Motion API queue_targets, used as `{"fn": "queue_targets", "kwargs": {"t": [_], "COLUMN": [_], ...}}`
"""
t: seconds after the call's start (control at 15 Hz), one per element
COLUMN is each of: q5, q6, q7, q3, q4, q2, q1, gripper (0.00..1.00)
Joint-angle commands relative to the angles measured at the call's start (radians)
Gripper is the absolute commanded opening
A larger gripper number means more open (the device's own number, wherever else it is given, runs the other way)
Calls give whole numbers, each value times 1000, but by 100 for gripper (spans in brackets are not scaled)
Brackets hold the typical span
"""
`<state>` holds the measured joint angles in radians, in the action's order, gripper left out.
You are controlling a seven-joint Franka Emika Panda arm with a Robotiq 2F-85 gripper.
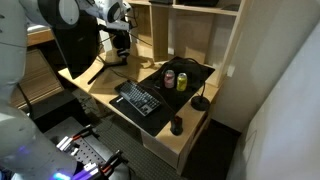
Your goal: Remove the headsets from the back of the monitor
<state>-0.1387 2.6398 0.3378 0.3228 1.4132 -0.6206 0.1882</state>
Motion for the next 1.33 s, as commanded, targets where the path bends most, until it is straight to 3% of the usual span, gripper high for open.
{"fn": "queue_targets", "kwargs": {"t": [0.0,0.13,0.2,0.33,0.47,0.53,0.6,0.8,1.27], "q5": [87,145,144,159,84,90,115,109,152], "q6": [-94,-128,-161,-123,-95,-85,-103,-104,-151], "q7": [-85,-120,-116,-87,13,1,-39,-35,-95], "q3": [-73,-108,-99,-92,-31,-44,-66,-67,-83], "q4": [6,-1,117,142,182,205,85,149,-23], "q2": [30,34,190,230,311,365,243,348,50], "q1": [39,59,29,17,-33,-31,6,-3,66], "gripper": [100,100,100,100,100,100,100,100,100]}}
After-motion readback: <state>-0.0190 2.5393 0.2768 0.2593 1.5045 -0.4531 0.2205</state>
